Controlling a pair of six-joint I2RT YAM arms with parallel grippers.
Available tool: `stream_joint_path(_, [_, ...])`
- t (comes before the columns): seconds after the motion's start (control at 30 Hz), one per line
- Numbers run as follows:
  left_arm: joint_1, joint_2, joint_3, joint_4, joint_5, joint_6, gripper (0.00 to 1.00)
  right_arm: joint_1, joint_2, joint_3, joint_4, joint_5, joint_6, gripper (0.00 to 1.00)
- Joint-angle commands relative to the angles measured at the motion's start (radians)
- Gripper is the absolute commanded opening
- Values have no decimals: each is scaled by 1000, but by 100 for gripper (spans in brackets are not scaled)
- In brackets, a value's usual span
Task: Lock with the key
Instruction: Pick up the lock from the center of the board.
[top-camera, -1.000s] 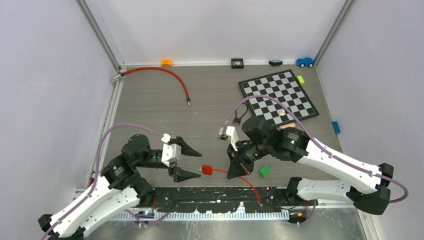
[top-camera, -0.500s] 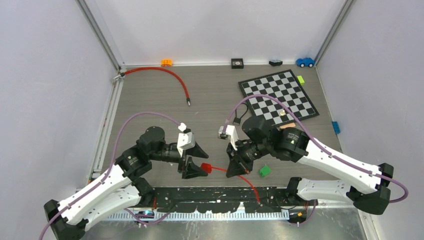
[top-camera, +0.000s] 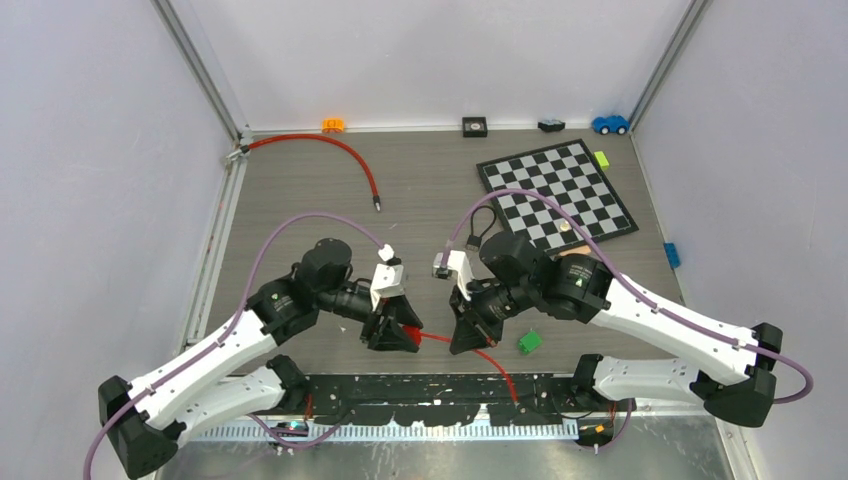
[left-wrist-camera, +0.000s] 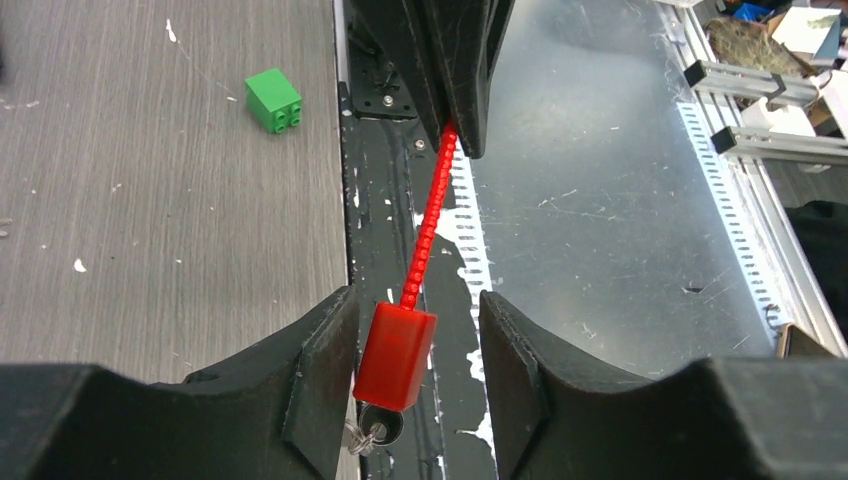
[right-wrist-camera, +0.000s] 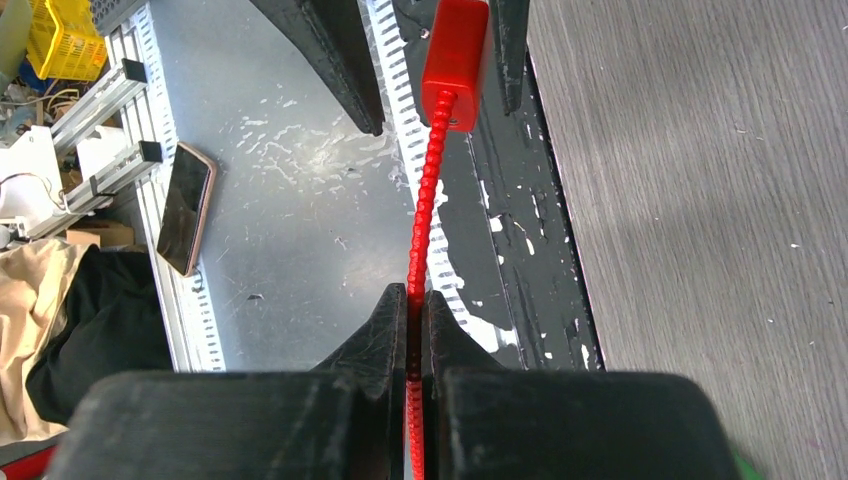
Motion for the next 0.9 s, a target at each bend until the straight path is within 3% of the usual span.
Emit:
stream_joint_path(0.0, [-2,23,74,-105,52,104,50,5,10,26,20,-20,-30,1])
stream_joint_path(0.27, [-2,79,134,-247,42,210,54,5,20,26,19,-17,-35,1])
stream_joint_path(0.87, [-11,122,144,-232,34,226,55,5,4,14,51,14,-5,1])
